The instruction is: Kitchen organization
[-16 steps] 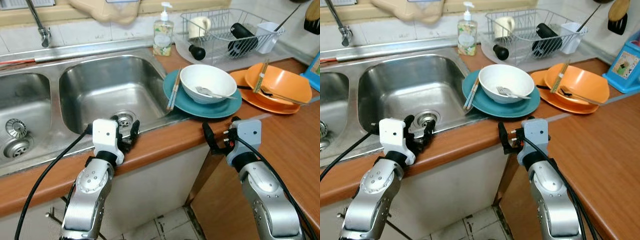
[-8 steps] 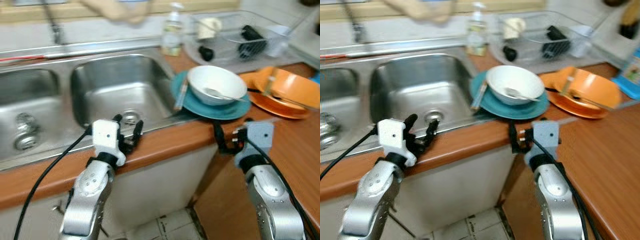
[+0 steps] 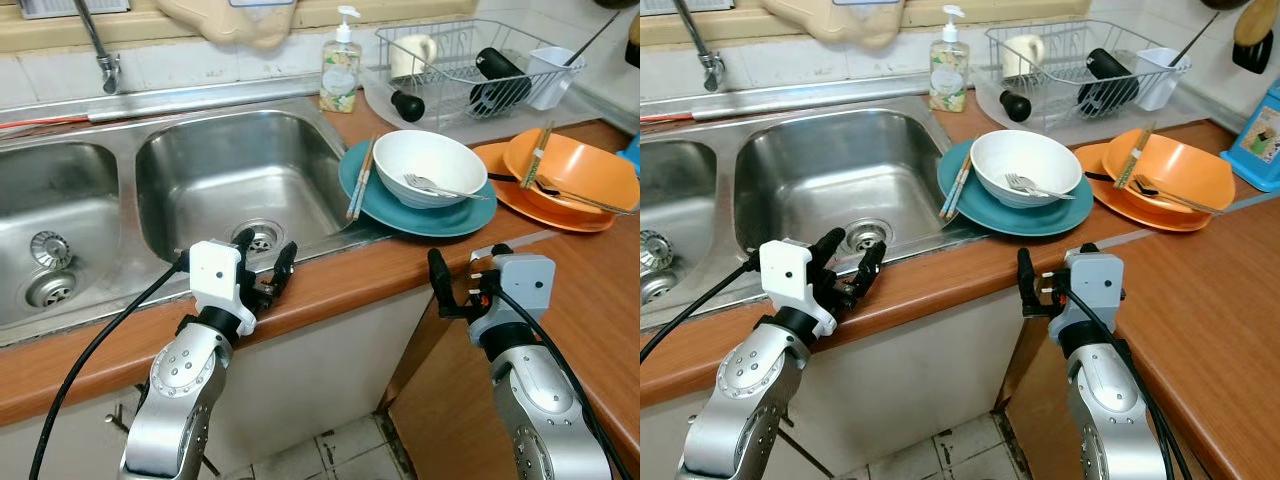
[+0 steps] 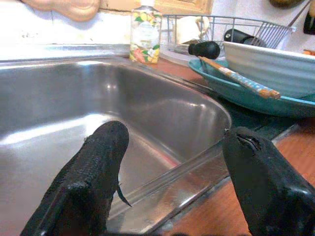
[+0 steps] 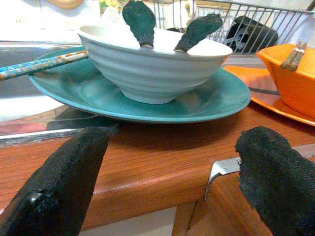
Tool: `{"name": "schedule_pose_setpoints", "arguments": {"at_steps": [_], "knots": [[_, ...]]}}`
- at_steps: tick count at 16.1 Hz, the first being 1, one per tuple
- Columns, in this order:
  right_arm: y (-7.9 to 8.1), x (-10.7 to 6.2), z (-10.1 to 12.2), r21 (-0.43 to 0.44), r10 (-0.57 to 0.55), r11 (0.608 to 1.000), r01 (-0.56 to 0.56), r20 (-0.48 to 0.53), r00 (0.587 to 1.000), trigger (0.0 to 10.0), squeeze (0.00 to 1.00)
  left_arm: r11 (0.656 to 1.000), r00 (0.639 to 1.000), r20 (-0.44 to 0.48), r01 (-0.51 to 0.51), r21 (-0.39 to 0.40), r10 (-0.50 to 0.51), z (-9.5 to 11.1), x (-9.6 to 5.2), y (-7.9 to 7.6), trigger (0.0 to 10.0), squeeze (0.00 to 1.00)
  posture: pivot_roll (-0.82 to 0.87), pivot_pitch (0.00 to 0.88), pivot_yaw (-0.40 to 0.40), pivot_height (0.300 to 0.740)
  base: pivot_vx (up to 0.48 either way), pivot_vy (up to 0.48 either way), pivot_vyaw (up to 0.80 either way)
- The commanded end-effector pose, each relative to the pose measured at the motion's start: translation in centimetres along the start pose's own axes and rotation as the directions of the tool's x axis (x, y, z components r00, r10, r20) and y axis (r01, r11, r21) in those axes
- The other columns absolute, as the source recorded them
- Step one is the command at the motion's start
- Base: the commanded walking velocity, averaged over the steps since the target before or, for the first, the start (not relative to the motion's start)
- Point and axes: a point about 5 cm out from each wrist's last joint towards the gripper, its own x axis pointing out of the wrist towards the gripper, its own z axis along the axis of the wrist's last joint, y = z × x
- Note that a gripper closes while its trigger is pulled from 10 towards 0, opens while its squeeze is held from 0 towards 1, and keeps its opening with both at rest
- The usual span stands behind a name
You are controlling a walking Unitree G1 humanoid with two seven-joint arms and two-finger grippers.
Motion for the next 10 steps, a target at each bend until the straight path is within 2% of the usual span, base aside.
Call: {"name": "schedule_pose_setpoints", "arguments": {"at_steps": [1, 5, 9, 10], "knots": [[-0.24, -0.13, 0.61, -0.004, -0.013, 1.000, 0.013, 0.033, 0.999, 10.0, 0.00, 1.000, 1.000, 0.010, -0.003, 0.015, 0.003, 0.26, 0.31, 0.01, 10.0, 0.00, -0.16, 0.000, -0.013, 0.740, 0.000, 0.000, 0.00], [-0.04, -0.36, 1.20, -0.003, 0.019, 1.000, -0.018, 0.066, 0.998, 10.0, 0.00, 1.000, 0.999, 0.042, 0.026, 0.007, -0.026, 0.67, 0.09, -0.22, 10.0, 0.00, -0.16, 0.000, -0.018, 0.740, 0.000, 0.000, 0.00], [0.03, -0.32, 1.20, 0.017, 0.015, 1.000, -0.016, 0.066, 0.998, 10.0, 0.00, 1.000, 0.999, 0.029, 0.030, 0.010, -0.030, 0.40, -0.02, -0.29, 10.0, 0.00, -0.16, 0.000, -0.017, 0.740, 0.367, 0.000, 0.00], [0.05, -0.41, 1.21, 0.010, 0.017, 1.000, -0.018, 0.066, 0.998, 10.0, 0.00, 0.999, 0.999, 0.029, 0.033, 0.010, -0.033, 0.37, -0.03, -0.32, 10.0, 0.00, -0.16, 0.000, -0.016, 0.740, 0.379, 0.000, -0.80]]}}
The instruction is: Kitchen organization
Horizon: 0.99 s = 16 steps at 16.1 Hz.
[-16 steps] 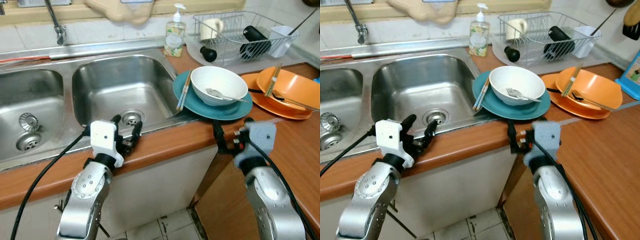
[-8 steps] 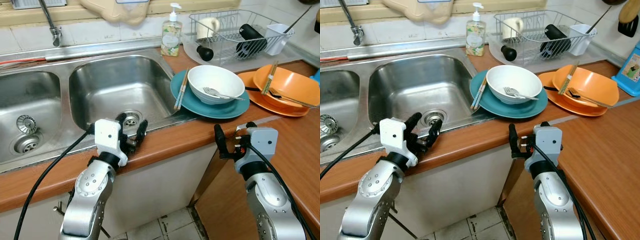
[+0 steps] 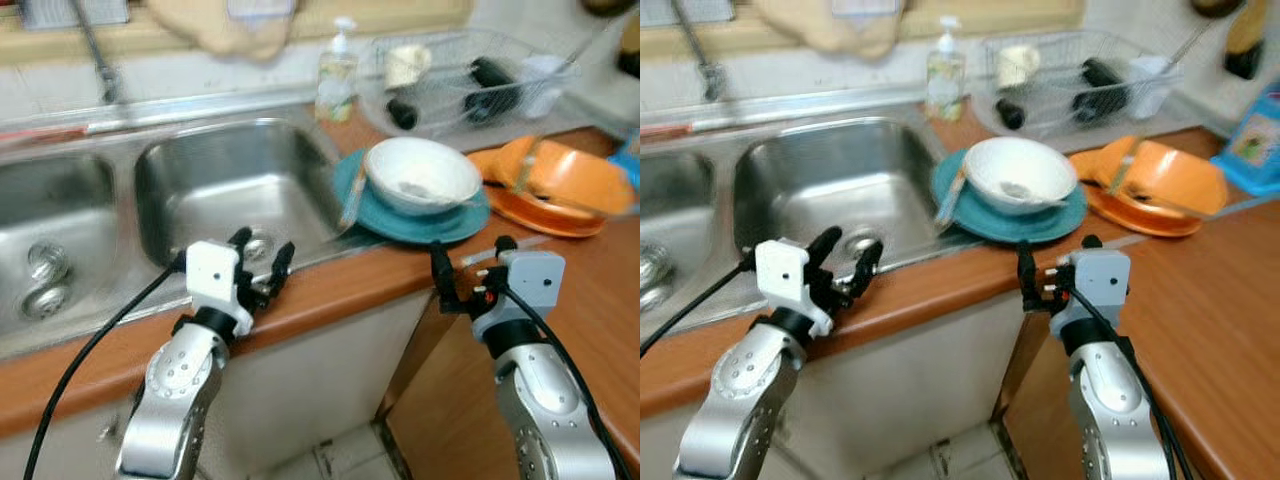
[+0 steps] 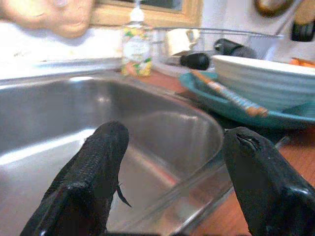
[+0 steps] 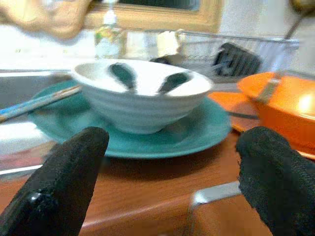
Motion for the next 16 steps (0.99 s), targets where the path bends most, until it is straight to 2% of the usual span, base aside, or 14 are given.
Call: {"name": "schedule_pose_setpoints", "arguments": {"at_steps": [1, 4, 7, 12, 16], "knots": [[-0.3, -0.2, 0.3, -0.007, -0.004, 1.000, 0.004, 0.011, 1.000, 10.0, 0.00, 1.000, 1.000, 0.019, 0.024, -0.006, -0.024, 0.3, 0.3, -0.6, 10.0, 0.00, -0.16, 0.000, -0.014, 0.740, 0.379, 0.000, -0.80], [-0.5, -0.5, 0.1, -0.016, -0.005, 1.000, 0.005, 0.001, 1.000, 10.0, 0.00, 1.000, 0.999, 0.027, 0.029, -0.009, -0.029, 0.4, 0.3, -0.6, 10.0, 0.00, -0.16, 0.000, -0.010, 0.740, 0.347, 0.000, 0.00], [-0.6, -0.7, -0.2, -0.025, 0.002, 1.000, -0.003, -0.012, 1.000, 10.0, 0.00, 1.000, 0.999, 0.048, 0.022, -0.021, -0.021, 0.7, 0.1, -0.4, 10.0, 0.00, -0.16, 0.000, -0.009, 0.740, 0.000, 0.000, 0.00], [-0.5, -0.8, -0.4, -0.025, 0.011, 1.000, -0.011, -0.020, 1.000, 10.0, 0.00, 0.999, 0.998, 0.058, 0.010, -0.032, -0.008, 0.8, -1.3, -0.2, 10.0, 0.00, -0.15, 0.000, -0.019, 0.740, 0.000, 0.000, 0.00], [-0.5, -0.7, -0.3, -0.027, 0.017, 0.999, -0.018, -0.015, 1.000, 10.0, 0.00, 0.999, 0.997, 0.073, -0.002, -0.044, 0.005, 1.2, -1.3, 0.0, 10.0, 0.00, -0.15, 0.000, -0.021, 0.740, 0.000, 0.000, 0.00]]}}
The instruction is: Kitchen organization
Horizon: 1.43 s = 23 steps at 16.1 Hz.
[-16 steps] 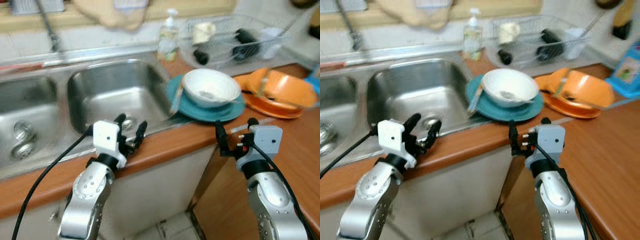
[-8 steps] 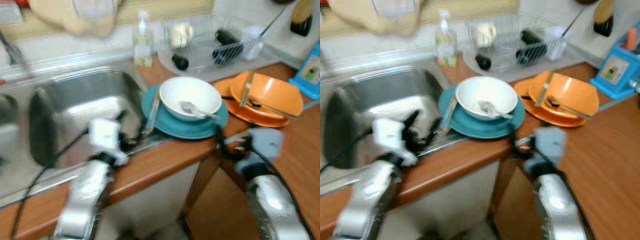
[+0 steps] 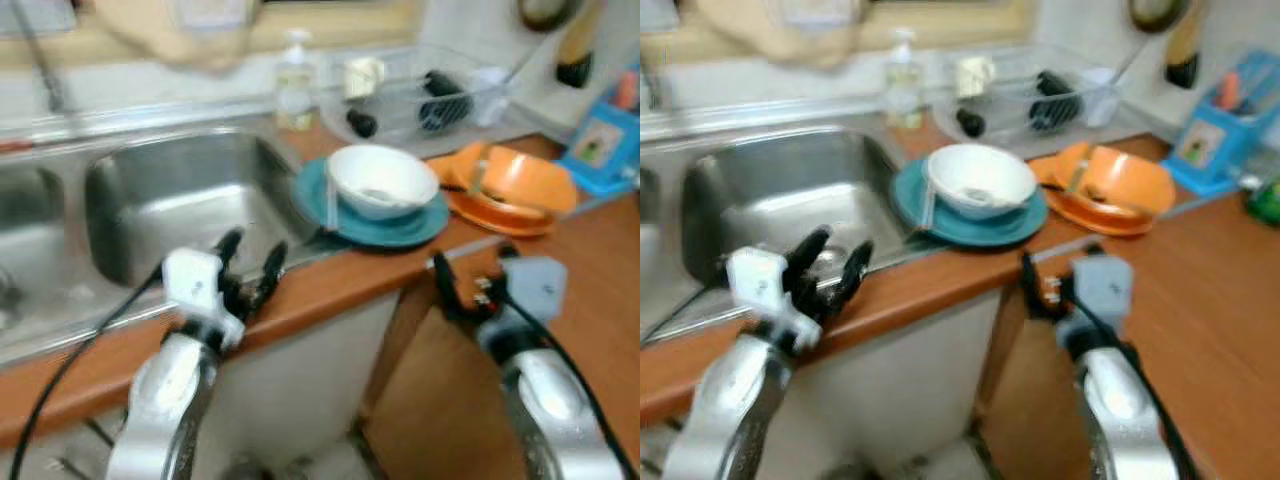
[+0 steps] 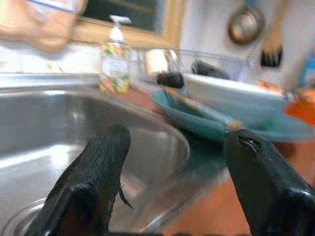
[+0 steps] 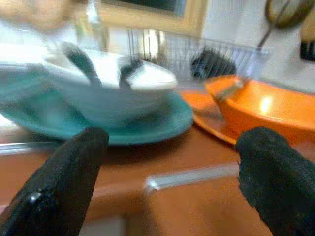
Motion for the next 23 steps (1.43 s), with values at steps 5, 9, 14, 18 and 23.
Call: {"name": "schedule_pose_setpoints", "arguments": {"at_steps": [5, 9, 14, 18, 23], "knots": [[-0.7, 0.0, -0.3, -0.006, -0.023, 1.000, 0.023, -0.016, 1.000, 10.0, 0.00, 0.999, 0.999, -0.039, -0.027, 0.047, 0.029, 0.0, 1.3, 0.5, 10.0, 0.00, -0.15, 0.000, -0.013, 0.740, 0.000, 0.000, 0.00], [-0.6, 0.4, -0.3, -0.083, -0.019, 0.996, 0.016, -0.038, 0.999, 10.0, 0.00, 0.994, 0.994, -0.083, -0.057, 0.096, 0.065, -0.8, 1.9, 0.6, 10.0, 0.00, -0.15, 0.000, -0.011, 0.740, 0.000, 0.000, 0.00], [-0.9, 0.4, -0.4, -0.025, -0.048, 0.999, 0.047, -0.050, 0.998, 10.0, 0.00, 0.994, 0.988, -0.117, -0.091, 0.065, 0.098, -1.4, 2.0, 0.9, 10.0, 0.00, -0.15, 0.000, -0.011, 0.740, 0.000, -0.192, 0.32], [-0.5, 0.3, -0.6, -0.023, -0.018, 1.000, 0.017, -0.069, 0.997, 10.0, 0.00, 0.995, 0.989, -0.118, -0.081, 0.062, 0.088, -1.3, 2.0, 0.8, 10.0, 0.00, -0.15, 0.000, -0.006, 0.740, 0.000, 0.000, 0.00], [-0.3, 0.2, -0.5, -0.031, -0.001, 1.000, -0.001, -0.068, 0.998, 10.0, 0.00, 0.997, 0.994, -0.076, -0.071, 0.027, 0.073, -0.8, 2.2, 0.8, 10.0, 0.00, -0.16, 0.000, -0.001, 0.740, 0.055, 0.000, 0.00]]}}
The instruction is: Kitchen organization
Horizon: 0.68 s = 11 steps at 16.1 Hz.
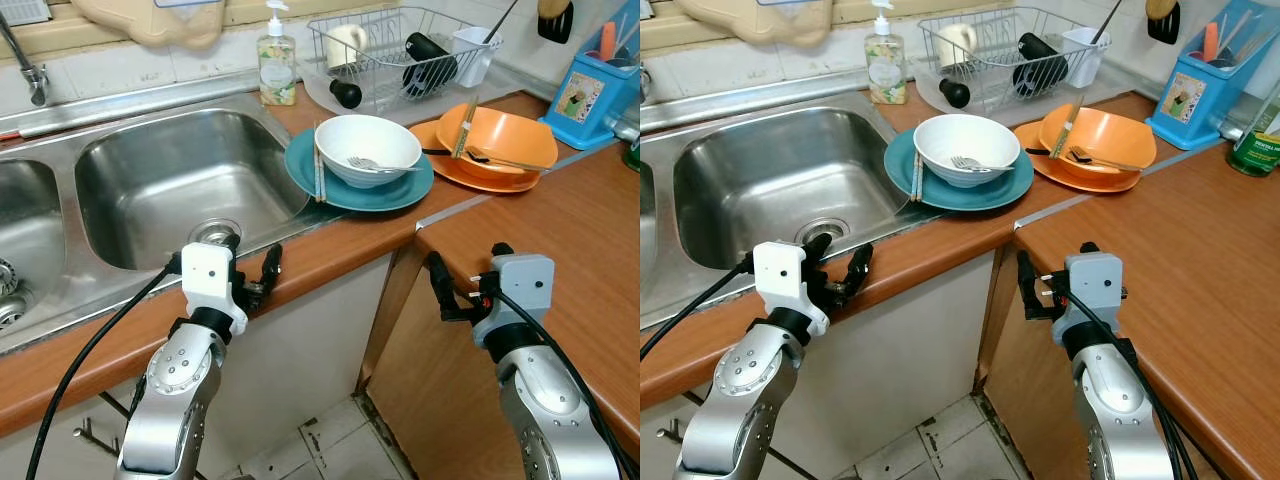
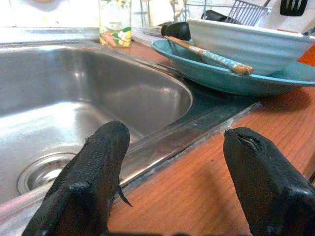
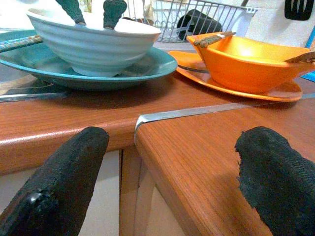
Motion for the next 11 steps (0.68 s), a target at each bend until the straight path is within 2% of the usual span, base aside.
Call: {"name": "schedule_pose_setpoints", "arguments": {"at_steps": [1, 6, 9, 11], "knots": [[0.1, -0.2, 0.2, -0.004, 0.015, 1.000, -0.015, 0.003, 1.000, 10.0, 0.00, 1.000, 1.000, 0.015, 0.011, -0.007, -0.011, 0.2, 0.1, 0.0, 10.0, 0.00, -0.16, 0.000, -0.004, 0.740, 0.341, 0.000, 0.00], [-0.2, -0.2, 0.3, 0.000, 0.015, 1.000, -0.015, 0.007, 1.000, 10.0, 0.00, 1.000, 0.999, 0.052, 0.009, -0.012, -0.008, 0.6, 0.1, -0.1, 10.0, 0.00, -0.16, 0.000, -0.012, 0.740, 0.360, 0.000, 0.00], [0.1, -0.1, 0.5, 0.022, 0.054, 0.998, -0.054, 0.016, 0.998, 10.0, 0.00, 1.000, 0.997, 0.075, 0.015, 0.024, -0.017, 1.0, 0.0, -0.1, 10.0, 0.00, -0.16, 0.000, -0.012, 0.740, 0.358, 0.000, -0.80], [0.6, -0.3, 0.5, 0.002, 0.089, 0.996, -0.089, 0.023, 0.996, 10.0, 0.00, 0.999, 0.993, 0.120, -0.018, 0.039, 0.013, 1.7, -0.4, 0.4, 10.0, 0.00, -0.15, 0.000, -0.013, 0.740, 0.360, 0.000, 0.00]]}}
